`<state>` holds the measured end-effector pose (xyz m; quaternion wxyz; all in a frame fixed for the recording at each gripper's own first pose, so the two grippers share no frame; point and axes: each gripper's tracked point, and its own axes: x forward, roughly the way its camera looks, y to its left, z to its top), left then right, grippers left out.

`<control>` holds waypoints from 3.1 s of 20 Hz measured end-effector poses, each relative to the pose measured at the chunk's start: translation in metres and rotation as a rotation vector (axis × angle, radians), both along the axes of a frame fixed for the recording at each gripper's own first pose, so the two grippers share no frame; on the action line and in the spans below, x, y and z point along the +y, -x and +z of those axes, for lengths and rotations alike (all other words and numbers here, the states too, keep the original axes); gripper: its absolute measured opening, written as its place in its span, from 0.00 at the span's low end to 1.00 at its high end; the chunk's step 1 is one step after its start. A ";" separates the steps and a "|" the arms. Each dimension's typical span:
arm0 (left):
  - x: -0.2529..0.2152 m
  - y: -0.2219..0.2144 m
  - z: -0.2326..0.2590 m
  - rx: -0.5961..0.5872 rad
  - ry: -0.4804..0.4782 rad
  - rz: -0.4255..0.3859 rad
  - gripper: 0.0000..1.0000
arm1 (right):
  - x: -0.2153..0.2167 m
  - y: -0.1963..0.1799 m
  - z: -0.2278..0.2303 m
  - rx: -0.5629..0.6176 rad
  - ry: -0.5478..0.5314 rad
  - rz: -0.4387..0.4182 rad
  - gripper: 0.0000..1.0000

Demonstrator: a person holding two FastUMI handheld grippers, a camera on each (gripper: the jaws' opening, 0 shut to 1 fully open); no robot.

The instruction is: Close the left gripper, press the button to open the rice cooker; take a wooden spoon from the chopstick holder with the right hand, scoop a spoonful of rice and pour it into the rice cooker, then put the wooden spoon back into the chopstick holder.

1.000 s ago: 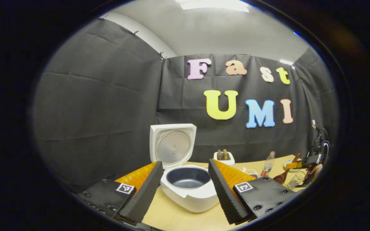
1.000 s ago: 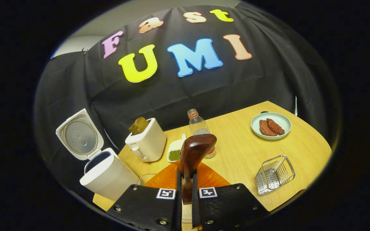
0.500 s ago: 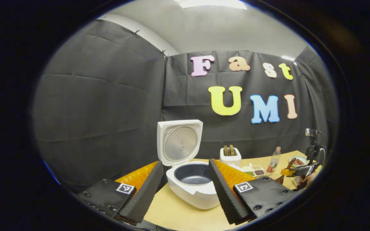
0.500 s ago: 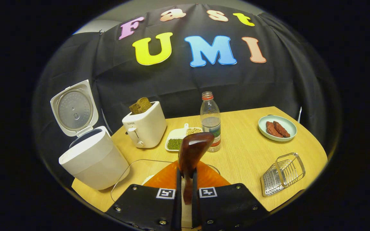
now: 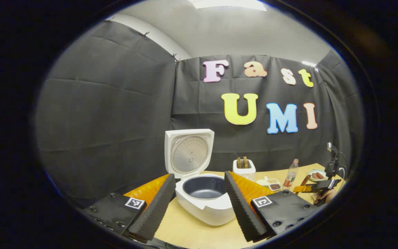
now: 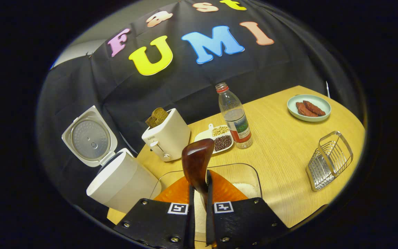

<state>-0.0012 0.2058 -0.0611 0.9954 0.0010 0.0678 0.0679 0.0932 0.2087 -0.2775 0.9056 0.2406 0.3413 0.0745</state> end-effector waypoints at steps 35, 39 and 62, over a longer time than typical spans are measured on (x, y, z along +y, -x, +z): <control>0.053 0.054 -0.013 -0.014 0.064 0.148 0.99 | 0.149 -0.058 0.147 0.077 -0.702 0.015 0.12; 0.066 0.063 -0.025 0.007 0.071 0.188 0.98 | 0.189 -0.069 0.158 0.054 -0.668 0.085 0.12; 0.105 0.095 -0.047 0.069 0.053 0.300 0.97 | 0.339 -0.070 0.097 -0.204 -0.036 0.509 0.12</control>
